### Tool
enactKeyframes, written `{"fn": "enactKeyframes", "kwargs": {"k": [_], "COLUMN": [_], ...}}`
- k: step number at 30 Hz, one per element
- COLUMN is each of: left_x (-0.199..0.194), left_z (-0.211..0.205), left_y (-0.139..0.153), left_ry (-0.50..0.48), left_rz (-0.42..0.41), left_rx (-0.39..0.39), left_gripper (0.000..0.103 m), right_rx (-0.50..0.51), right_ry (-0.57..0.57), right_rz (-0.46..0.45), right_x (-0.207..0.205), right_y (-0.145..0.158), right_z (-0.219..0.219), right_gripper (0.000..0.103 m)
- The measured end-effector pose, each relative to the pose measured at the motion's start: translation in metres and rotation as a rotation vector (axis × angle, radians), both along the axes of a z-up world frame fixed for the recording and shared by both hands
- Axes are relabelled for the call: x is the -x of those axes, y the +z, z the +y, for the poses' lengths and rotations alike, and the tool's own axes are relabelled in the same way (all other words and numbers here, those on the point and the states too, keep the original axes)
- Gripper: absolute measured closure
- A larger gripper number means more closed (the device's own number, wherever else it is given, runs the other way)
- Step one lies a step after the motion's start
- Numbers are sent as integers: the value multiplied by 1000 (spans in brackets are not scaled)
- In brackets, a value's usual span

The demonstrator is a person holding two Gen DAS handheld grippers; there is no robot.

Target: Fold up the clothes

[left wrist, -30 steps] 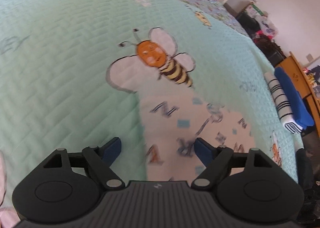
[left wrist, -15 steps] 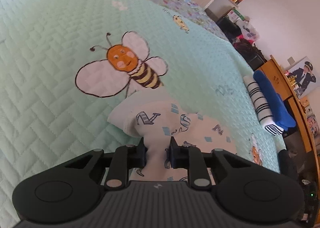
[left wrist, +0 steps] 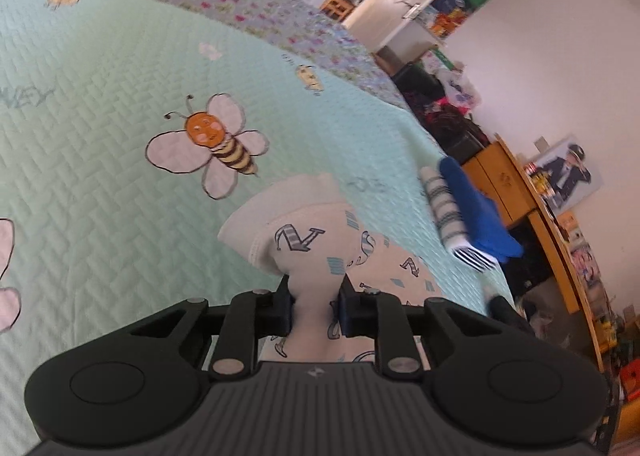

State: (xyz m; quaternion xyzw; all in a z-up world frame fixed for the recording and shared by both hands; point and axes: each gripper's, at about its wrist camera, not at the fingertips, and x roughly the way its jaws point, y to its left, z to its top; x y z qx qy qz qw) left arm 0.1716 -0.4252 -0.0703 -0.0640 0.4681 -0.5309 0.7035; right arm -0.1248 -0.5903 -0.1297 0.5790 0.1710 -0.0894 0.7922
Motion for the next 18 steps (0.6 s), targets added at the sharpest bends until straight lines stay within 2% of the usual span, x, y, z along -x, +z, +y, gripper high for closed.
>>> {"fn": "enactKeyframes", "kwargs": {"k": [7, 13, 18], "left_x": [73, 143, 190], "left_z": [0, -39, -77], "left_y": [27, 32, 24], "left_ry": [-85, -197, -268], "left_rz": [-9, 8, 16], "left_rx": [29, 58, 45], "left_gripper": [82, 82, 82], "right_rx": [33, 88, 96], "right_ry": [-62, -179, -277], "right_rz": [-21, -24, -18], "right_x": [83, 162, 222], "right_y": [28, 49, 45], "right_z": [27, 35, 26], "right_gripper": [87, 87, 86]}}
